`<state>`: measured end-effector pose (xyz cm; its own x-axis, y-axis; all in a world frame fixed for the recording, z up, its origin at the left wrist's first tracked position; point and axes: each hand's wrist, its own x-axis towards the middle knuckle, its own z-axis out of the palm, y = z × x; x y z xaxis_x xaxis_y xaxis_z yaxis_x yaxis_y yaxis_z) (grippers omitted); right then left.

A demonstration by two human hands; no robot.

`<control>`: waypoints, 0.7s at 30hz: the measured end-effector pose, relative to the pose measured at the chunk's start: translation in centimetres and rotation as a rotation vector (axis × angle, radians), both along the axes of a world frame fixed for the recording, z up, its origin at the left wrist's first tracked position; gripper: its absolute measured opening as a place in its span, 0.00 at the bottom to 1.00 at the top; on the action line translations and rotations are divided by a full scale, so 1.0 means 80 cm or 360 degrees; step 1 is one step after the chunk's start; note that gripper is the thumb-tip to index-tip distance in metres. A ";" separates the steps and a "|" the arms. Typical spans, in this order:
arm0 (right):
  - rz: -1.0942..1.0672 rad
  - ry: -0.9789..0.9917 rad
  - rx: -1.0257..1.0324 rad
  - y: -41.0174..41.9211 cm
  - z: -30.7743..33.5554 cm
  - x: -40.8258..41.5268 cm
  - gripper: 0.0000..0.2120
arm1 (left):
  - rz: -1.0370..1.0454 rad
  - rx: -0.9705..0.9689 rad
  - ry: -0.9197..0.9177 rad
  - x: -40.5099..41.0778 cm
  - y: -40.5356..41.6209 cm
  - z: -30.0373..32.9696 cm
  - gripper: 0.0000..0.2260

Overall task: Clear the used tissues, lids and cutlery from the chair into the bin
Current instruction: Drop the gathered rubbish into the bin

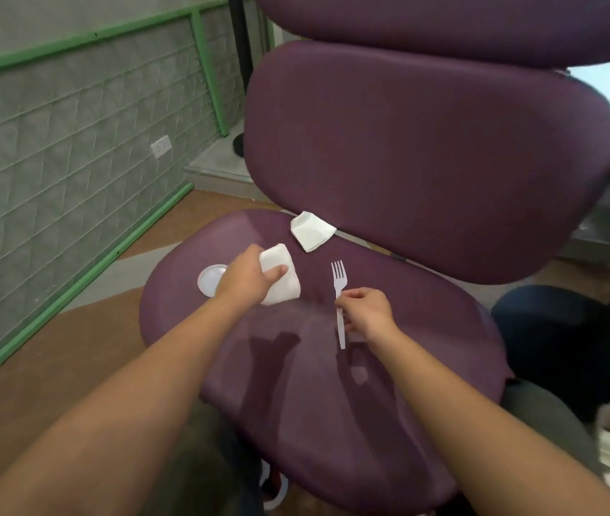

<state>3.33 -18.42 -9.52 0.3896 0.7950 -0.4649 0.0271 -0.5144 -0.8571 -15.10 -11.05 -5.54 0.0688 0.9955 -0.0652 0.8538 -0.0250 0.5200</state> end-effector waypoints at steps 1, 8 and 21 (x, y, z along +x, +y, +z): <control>-0.0046 0.0022 0.0021 -0.016 0.009 0.017 0.03 | -0.0045 -0.0058 -0.0111 0.023 -0.010 0.001 0.19; -0.0362 -0.0068 0.0115 -0.116 0.039 0.136 0.02 | -0.0321 -0.0269 -0.0533 0.192 -0.084 0.009 0.14; -0.1004 -0.0253 0.0144 -0.308 0.027 0.314 0.02 | -0.0827 -0.0542 -0.0772 0.428 -0.242 0.002 0.18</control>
